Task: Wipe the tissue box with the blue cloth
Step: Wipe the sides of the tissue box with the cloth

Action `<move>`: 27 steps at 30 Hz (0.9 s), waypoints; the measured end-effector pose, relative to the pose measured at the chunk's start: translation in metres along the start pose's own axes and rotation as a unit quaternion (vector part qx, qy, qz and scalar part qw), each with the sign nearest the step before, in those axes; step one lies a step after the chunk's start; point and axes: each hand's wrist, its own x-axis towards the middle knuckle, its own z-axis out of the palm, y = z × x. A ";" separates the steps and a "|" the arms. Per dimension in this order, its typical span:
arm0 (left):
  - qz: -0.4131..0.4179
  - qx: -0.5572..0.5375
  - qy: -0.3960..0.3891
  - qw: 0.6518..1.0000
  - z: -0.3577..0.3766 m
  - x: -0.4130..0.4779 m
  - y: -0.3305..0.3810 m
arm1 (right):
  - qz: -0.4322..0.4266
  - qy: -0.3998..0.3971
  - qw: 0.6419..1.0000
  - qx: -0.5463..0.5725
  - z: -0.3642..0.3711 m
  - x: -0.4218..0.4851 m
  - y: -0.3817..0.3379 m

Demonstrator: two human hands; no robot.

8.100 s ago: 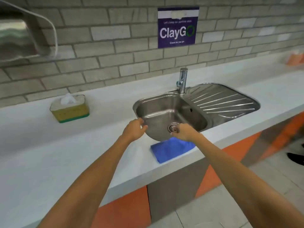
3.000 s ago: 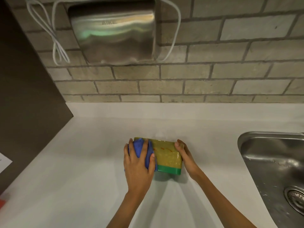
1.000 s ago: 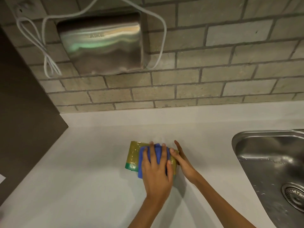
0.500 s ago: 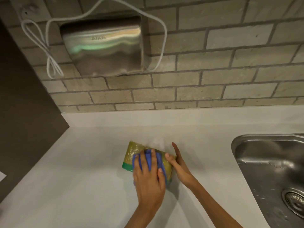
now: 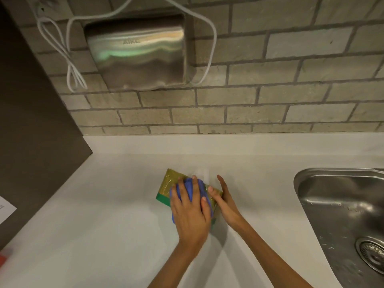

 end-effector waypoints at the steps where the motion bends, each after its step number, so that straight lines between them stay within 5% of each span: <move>1: -0.030 -0.007 0.008 0.999 0.000 0.011 -0.006 | 0.006 0.000 1.000 0.004 0.000 0.000 0.001; 6: -0.240 -0.079 0.026 0.967 -0.001 0.063 -0.042 | 0.008 0.007 0.999 -0.038 0.007 0.004 0.000; 15: -0.035 -0.081 0.036 0.995 0.005 0.001 -0.003 | 0.004 0.030 0.997 -0.076 0.011 0.006 -0.025; 18: -0.077 -0.144 0.050 0.985 0.003 0.006 -0.009 | 0.015 0.041 0.993 -0.110 0.016 0.002 -0.028; 23: -0.249 -0.269 0.035 0.930 -0.006 0.028 -0.012 | -0.005 0.084 0.981 -0.172 0.026 -0.004 -0.031; 27: -0.352 -0.373 -0.062 0.856 -0.009 0.026 -0.017 | -0.067 0.117 0.965 -0.224 0.030 -0.012 -0.030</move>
